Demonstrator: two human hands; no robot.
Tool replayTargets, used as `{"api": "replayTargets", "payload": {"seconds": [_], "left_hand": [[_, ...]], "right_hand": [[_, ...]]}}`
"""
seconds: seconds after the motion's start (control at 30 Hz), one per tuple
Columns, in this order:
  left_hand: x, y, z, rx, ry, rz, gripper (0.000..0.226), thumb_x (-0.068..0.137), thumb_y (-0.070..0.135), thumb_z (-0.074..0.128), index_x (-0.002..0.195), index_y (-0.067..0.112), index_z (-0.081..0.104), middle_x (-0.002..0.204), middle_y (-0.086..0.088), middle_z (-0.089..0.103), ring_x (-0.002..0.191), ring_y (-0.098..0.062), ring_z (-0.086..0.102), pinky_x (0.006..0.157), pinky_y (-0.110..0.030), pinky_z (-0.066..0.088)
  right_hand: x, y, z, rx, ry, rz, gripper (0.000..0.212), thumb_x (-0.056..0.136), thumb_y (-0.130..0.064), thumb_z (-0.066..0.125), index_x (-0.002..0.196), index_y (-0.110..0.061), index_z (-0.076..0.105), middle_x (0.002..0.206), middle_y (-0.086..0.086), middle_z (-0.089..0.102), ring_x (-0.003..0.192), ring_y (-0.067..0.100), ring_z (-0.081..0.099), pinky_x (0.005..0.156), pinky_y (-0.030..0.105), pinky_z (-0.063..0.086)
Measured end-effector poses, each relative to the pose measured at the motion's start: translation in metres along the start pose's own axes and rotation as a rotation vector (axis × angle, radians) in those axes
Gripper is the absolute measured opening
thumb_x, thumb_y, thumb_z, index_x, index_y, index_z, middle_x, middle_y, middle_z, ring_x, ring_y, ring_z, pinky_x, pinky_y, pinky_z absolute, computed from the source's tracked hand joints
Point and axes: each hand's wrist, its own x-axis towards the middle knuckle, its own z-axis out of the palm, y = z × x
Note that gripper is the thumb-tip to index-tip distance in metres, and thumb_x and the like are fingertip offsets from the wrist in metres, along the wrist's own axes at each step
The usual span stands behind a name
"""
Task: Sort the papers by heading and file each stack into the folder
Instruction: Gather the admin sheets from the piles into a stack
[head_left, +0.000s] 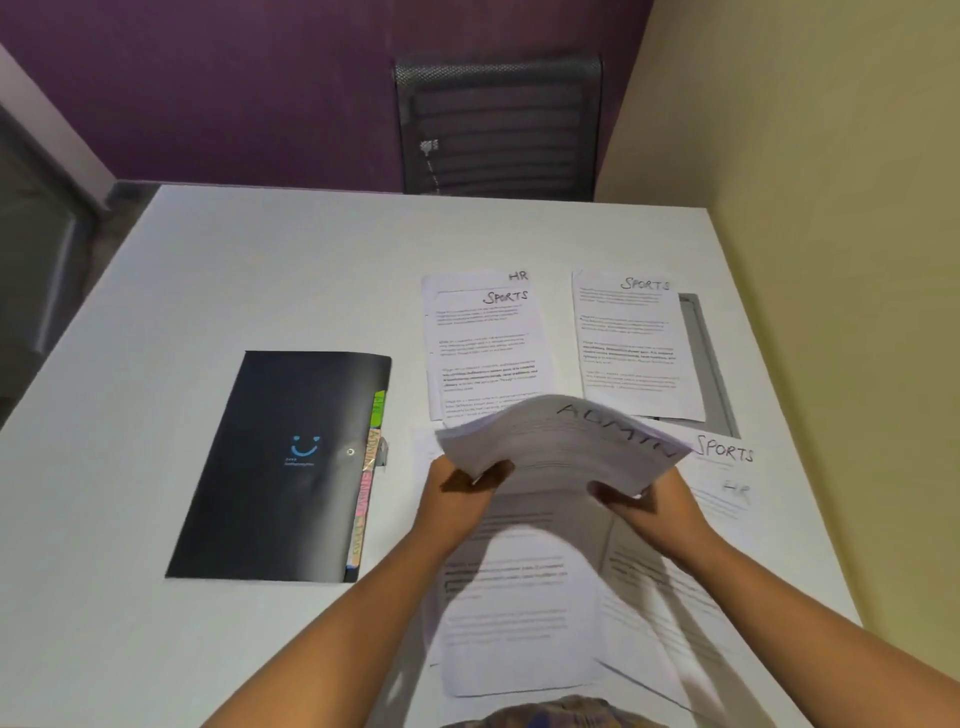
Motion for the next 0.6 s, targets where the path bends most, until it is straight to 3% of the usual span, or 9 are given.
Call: {"api": "replayTargets", "payload": {"seconds": [0.03, 0.07, 0.1, 0.13, 0.23, 0.3, 0.4, 0.47, 0.6], "left_hand": [[0.001, 0.004, -0.003, -0.004, -0.01, -0.007, 0.031, 0.083, 0.011, 0.077, 0.11, 0.022, 0.065, 0.094, 0.015, 0.069, 0.085, 0.013, 0.064, 0.071, -0.004, 0.048], [0.002, 0.007, -0.006, 0.006, -0.028, -0.005, 0.027, 0.083, 0.012, 0.077, 0.105, 0.022, 0.066, 0.091, 0.016, 0.069, 0.08, 0.018, 0.063, 0.07, -0.005, 0.048], [0.003, 0.009, -0.01, 0.019, -0.042, -0.001, 0.023, 0.082, 0.015, 0.078, 0.102, 0.021, 0.068, 0.089, 0.016, 0.07, 0.079, 0.018, 0.063, 0.07, -0.008, 0.048], [0.003, 0.012, -0.015, 0.023, -0.049, -0.004, 0.022, 0.082, 0.017, 0.078, 0.102, 0.02, 0.07, 0.088, 0.015, 0.071, 0.079, 0.016, 0.065, 0.071, -0.008, 0.049], [-0.004, 0.018, -0.03, -0.004, -0.042, -0.035, 0.026, 0.081, 0.021, 0.079, 0.105, 0.018, 0.07, 0.09, 0.017, 0.07, 0.082, 0.007, 0.068, 0.073, -0.009, 0.053], [-0.012, 0.013, -0.042, 0.003, -0.084, -0.038, 0.027, 0.081, 0.026, 0.079, 0.106, 0.021, 0.069, 0.094, 0.016, 0.072, 0.088, 0.0, 0.07, 0.08, -0.019, 0.058], [-0.027, -0.003, -0.059, 0.045, -0.177, -0.098, 0.034, 0.081, 0.049, 0.073, 0.104, 0.023, 0.072, 0.1, 0.0, 0.076, 0.097, -0.019, 0.072, 0.084, -0.039, 0.06], [-0.036, -0.018, -0.07, 0.117, -0.172, -0.13, 0.041, 0.084, 0.055, 0.067, 0.1, 0.018, 0.072, 0.098, -0.009, 0.075, 0.096, -0.028, 0.07, 0.084, -0.049, 0.057], [-0.05, -0.035, -0.085, 0.042, -0.079, -0.153, 0.024, 0.091, 0.036, 0.065, 0.092, 0.014, 0.073, 0.09, -0.001, 0.077, 0.087, -0.018, 0.073, 0.077, -0.037, 0.059]], "right_hand": [[0.001, -0.001, 0.001, -0.052, 0.011, 0.012, 0.038, 0.072, -0.049, 0.08, 0.102, -0.03, 0.067, 0.1, 0.005, 0.073, 0.098, 0.028, 0.07, 0.087, 0.053, 0.056], [0.003, 0.002, -0.001, -0.082, 0.036, 0.03, 0.067, 0.065, -0.071, 0.072, 0.097, -0.013, 0.07, 0.092, 0.019, 0.073, 0.09, 0.039, 0.07, 0.079, 0.057, 0.057], [0.004, 0.005, -0.002, -0.113, 0.046, 0.063, 0.096, 0.058, -0.087, 0.059, 0.089, 0.003, 0.067, 0.081, 0.028, 0.07, 0.076, 0.045, 0.068, 0.068, 0.056, 0.056], [0.001, -0.002, -0.001, -0.125, 0.049, 0.072, 0.103, 0.057, -0.093, 0.051, 0.076, 0.008, 0.063, 0.066, 0.028, 0.065, 0.058, 0.041, 0.064, 0.055, 0.049, 0.051], [-0.013, -0.022, 0.001, -0.07, 0.085, 0.073, 0.055, 0.086, -0.055, 0.064, 0.052, -0.014, 0.049, 0.038, -0.006, 0.047, 0.036, 0.009, 0.042, 0.046, 0.024, 0.029], [-0.019, -0.021, 0.004, -0.031, 0.109, 0.058, 0.05, 0.089, -0.034, 0.065, 0.052, -0.008, 0.043, 0.042, -0.004, 0.044, 0.041, 0.012, 0.04, 0.048, 0.024, 0.025], [-0.027, -0.018, 0.013, 0.083, 0.146, 0.069, 0.054, 0.09, -0.031, 0.065, 0.055, 0.006, 0.047, 0.045, 0.007, 0.046, 0.046, 0.016, 0.042, 0.052, 0.027, 0.028], [-0.034, -0.022, 0.02, 0.146, 0.154, 0.104, 0.043, 0.091, -0.027, 0.065, 0.052, -0.01, 0.058, 0.039, 0.0, 0.054, 0.038, 0.016, 0.048, 0.046, 0.021, 0.035], [-0.051, -0.027, 0.044, 0.157, 0.065, 0.143, 0.013, 0.09, -0.018, 0.068, 0.078, -0.017, 0.071, 0.057, -0.002, 0.071, 0.044, 0.011, 0.058, 0.048, 0.024, 0.041]]}}
